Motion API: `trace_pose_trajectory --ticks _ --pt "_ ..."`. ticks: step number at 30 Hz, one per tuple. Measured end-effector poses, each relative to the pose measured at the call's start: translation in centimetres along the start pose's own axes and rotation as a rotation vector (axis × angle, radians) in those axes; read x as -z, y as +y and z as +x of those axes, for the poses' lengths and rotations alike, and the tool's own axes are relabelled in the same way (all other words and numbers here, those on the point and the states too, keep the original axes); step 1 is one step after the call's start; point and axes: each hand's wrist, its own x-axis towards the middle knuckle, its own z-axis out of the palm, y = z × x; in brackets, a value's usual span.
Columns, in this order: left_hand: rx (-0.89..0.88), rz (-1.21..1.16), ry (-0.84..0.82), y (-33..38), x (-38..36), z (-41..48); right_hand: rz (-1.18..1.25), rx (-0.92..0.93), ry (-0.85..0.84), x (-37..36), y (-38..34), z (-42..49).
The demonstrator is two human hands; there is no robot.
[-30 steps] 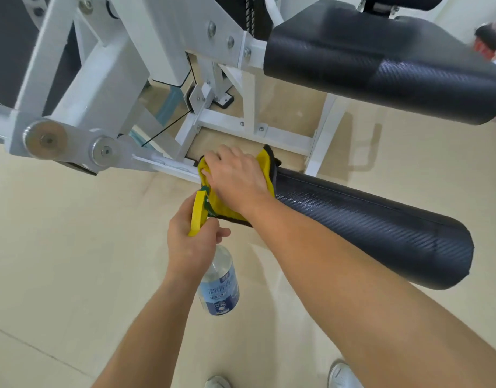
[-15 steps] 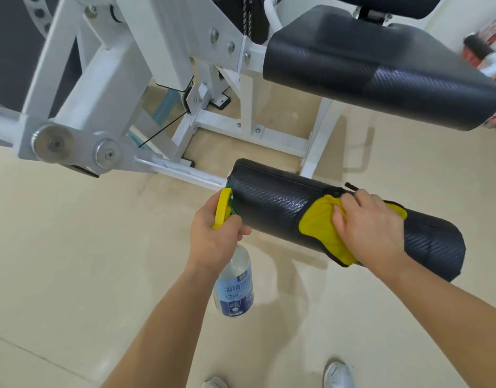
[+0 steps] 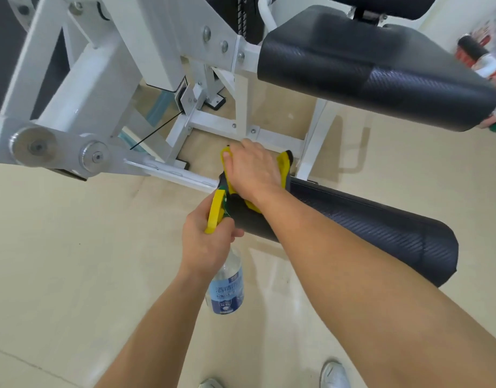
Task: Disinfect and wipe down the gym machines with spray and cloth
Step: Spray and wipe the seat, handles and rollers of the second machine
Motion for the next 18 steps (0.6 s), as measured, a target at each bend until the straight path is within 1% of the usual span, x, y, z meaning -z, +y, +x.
trace_pose_trajectory --ticks 2,5,8,12,16,18 --pt "0.017 0.013 0.016 0.1 -0.3 0.0 0.015 -0.017 0.002 0.0 0.2 -0.3" --pt "0.033 0.067 0.023 0.4 -0.9 -0.2 -0.029 -0.053 0.032 0.6 2.8 -2.3" --pt "0.033 0.129 0.035 0.8 -1.4 -0.4 -0.071 -0.100 0.013 1.8 6.9 -5.3" --pt "0.024 0.152 0.074 1.8 -2.4 -1.1 -0.103 -0.228 -0.026 4.1 12.9 -9.3" --pt "-0.006 0.185 -0.011 2.7 -5.6 -3.2 -0.143 -0.313 -0.038 6.0 17.7 -12.7" --pt "-0.004 0.149 -0.069 3.2 -7.7 -4.4 -0.176 -0.341 -0.032 6.5 19.7 -14.4"
